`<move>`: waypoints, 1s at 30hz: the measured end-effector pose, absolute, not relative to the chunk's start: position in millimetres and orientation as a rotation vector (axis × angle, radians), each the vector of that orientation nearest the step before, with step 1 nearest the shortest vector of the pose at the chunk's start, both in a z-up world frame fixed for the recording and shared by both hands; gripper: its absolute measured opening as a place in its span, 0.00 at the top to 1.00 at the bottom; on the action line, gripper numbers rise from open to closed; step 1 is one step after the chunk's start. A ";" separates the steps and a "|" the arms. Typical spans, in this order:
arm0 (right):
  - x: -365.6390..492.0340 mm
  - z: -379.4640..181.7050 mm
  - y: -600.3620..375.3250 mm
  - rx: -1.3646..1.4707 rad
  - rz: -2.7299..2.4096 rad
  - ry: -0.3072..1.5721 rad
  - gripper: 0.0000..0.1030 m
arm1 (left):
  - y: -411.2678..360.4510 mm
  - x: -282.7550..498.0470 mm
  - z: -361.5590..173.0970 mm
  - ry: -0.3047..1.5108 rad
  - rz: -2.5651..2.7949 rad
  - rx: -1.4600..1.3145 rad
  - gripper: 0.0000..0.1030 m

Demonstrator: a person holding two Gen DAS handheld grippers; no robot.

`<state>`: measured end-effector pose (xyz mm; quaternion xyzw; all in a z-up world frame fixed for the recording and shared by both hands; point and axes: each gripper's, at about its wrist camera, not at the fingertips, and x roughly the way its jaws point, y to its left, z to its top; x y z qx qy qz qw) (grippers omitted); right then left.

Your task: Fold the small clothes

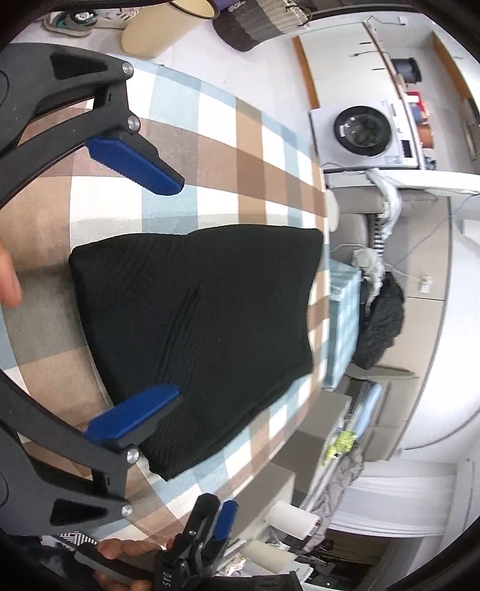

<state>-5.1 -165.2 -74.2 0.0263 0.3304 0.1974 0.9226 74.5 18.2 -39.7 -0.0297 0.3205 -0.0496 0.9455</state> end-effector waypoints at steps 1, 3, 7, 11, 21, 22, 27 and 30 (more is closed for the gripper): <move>-8.6 -72.9 -166.7 0.058 0.410 0.674 0.00 | 18.1 69.3 -38.9 0.632 -0.094 -0.064 0.01; -16.8 -70.3 -169.0 0.069 0.424 0.652 0.00 | 17.3 59.5 -36.5 0.609 -0.087 -0.072 0.01; -30.6 -66.4 -169.0 0.052 0.426 0.593 0.00 | 14.9 45.4 -33.8 0.560 -0.075 -0.065 0.01; -38.8 -64.1 -166.5 0.029 0.439 0.532 0.00 | 16.0 35.3 -31.0 0.523 -0.076 -0.072 0.01; -41.0 -74.5 -161.3 0.032 0.471 0.496 0.00 | 21.5 31.4 -42.0 0.515 -0.073 -0.101 0.01; -41.3 -75.4 -162.0 0.041 0.471 0.494 0.00 | 21.5 30.3 -43.2 0.515 -0.074 -0.103 0.01; -42.6 -79.0 -166.6 0.077 0.483 0.495 0.00 | 19.4 26.4 -50.1 0.520 -0.082 -0.104 0.01; -43.2 -80.7 -167.0 0.082 0.480 0.500 0.00 | 17.2 24.3 -51.4 0.519 -0.083 -0.093 0.01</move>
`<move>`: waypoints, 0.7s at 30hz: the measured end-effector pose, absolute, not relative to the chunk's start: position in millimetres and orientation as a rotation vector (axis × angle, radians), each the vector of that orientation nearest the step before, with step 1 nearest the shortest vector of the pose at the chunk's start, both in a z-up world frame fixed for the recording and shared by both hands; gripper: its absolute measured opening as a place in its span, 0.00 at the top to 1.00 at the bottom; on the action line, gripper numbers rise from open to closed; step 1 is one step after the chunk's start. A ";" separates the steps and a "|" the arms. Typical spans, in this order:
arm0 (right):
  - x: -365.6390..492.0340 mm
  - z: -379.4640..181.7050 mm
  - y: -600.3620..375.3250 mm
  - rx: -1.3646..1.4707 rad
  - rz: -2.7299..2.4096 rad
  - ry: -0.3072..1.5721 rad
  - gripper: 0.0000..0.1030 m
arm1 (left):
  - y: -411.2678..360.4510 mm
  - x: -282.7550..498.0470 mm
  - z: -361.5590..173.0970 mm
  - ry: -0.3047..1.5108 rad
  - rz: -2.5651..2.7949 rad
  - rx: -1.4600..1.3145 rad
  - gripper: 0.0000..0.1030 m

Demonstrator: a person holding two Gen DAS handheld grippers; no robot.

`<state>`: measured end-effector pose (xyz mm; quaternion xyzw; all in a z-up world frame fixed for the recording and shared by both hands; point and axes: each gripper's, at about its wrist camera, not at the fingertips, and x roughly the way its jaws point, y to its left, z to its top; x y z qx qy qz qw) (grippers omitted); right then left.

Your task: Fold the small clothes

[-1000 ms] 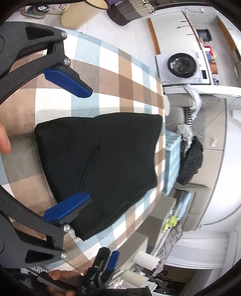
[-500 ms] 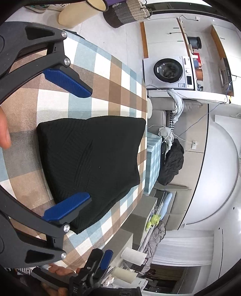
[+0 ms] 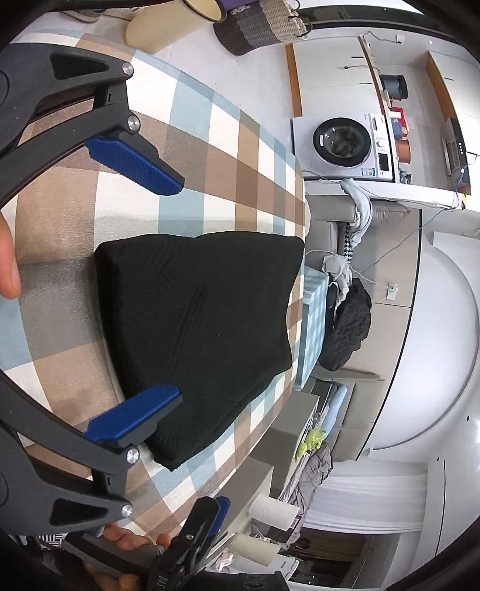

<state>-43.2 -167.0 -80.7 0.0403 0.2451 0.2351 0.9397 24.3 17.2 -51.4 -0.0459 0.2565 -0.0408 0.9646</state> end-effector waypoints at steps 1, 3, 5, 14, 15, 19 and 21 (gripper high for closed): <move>-43.8 -81.9 -167.3 0.085 0.485 0.502 0.00 | 16.9 22.8 -51.1 0.514 -0.084 -0.092 0.01; -44.9 -83.6 -167.1 0.082 0.486 0.504 0.00 | 15.4 21.5 -53.3 0.518 -0.086 -0.089 0.01; -46.4 -84.8 -166.6 0.078 0.491 0.504 0.00 | 14.4 20.8 -55.4 0.518 -0.083 -0.082 0.01; -48.5 -93.1 -167.1 0.095 0.522 0.510 0.00 | 19.2 21.3 -59.5 0.527 -0.087 -0.102 0.01; -48.1 -93.5 -167.2 0.096 0.526 0.512 0.00 | 20.1 21.5 -59.5 0.526 -0.087 -0.105 0.01; -48.4 -94.6 -168.7 0.104 0.532 0.507 0.00 | 20.7 21.6 -59.3 0.522 -0.090 -0.105 0.01; -48.7 -95.4 -169.0 0.106 0.533 0.507 0.00 | 20.4 21.7 -59.1 0.521 -0.095 -0.105 0.01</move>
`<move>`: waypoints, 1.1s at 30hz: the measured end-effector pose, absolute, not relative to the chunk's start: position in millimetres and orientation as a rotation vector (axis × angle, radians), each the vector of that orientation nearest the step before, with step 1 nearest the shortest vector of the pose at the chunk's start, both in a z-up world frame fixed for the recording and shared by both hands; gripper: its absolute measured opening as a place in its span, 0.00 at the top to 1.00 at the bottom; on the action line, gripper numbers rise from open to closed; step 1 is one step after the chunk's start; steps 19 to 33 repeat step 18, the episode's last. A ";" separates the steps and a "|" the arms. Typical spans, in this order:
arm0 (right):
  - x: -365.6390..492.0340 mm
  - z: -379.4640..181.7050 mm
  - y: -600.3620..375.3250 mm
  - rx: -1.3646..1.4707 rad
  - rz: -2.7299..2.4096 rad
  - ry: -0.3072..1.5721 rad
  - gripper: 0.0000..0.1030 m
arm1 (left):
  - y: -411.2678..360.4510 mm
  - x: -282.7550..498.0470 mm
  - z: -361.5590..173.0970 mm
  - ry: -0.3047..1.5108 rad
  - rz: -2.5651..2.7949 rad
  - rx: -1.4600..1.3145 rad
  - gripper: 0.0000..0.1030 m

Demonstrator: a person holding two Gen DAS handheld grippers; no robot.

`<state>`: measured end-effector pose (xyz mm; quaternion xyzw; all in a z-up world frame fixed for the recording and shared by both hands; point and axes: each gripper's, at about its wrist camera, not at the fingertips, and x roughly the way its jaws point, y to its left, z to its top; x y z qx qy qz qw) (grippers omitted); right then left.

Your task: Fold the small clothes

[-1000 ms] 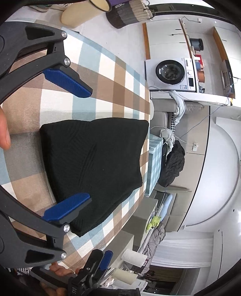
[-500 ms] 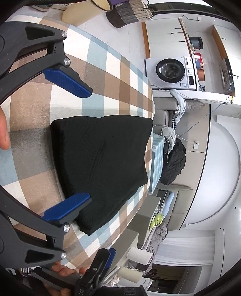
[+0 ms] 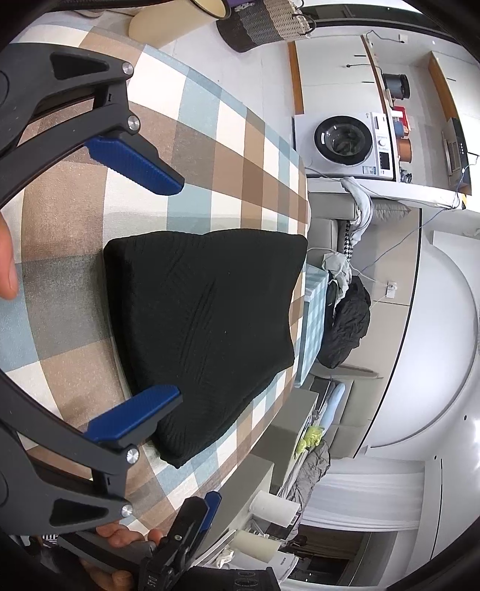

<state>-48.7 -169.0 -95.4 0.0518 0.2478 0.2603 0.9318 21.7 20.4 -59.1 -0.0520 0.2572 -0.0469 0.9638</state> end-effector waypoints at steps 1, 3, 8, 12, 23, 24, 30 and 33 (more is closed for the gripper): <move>-48.6 -95.6 -169.2 0.107 0.533 0.507 0.00 | 20.3 21.6 -59.1 0.521 -0.094 -0.105 0.01; -49.1 -95.5 -169.3 0.106 0.536 0.505 0.00 | 20.3 21.6 -59.1 0.520 -0.094 -0.105 0.01; -47.3 -96.4 -170.5 0.114 0.543 0.506 0.00 | 20.0 21.9 -58.6 0.517 -0.096 -0.100 0.01; -45.4 -97.4 -171.7 0.122 0.544 0.508 0.00 | 19.8 22.0 -58.8 0.518 -0.097 -0.102 0.01; -46.2 -97.3 -172.1 0.121 0.544 0.508 0.00 | 19.2 22.5 -58.6 0.519 -0.095 -0.103 0.01; -46.2 -97.3 -172.1 0.121 0.544 0.508 0.00 | 19.2 22.5 -58.6 0.519 -0.095 -0.103 0.01; -46.2 -97.3 -172.1 0.121 0.544 0.508 0.00 | 19.2 22.5 -58.6 0.519 -0.095 -0.103 0.01; -46.2 -97.3 -172.1 0.121 0.544 0.508 0.00 | 19.2 22.5 -58.6 0.519 -0.095 -0.103 0.01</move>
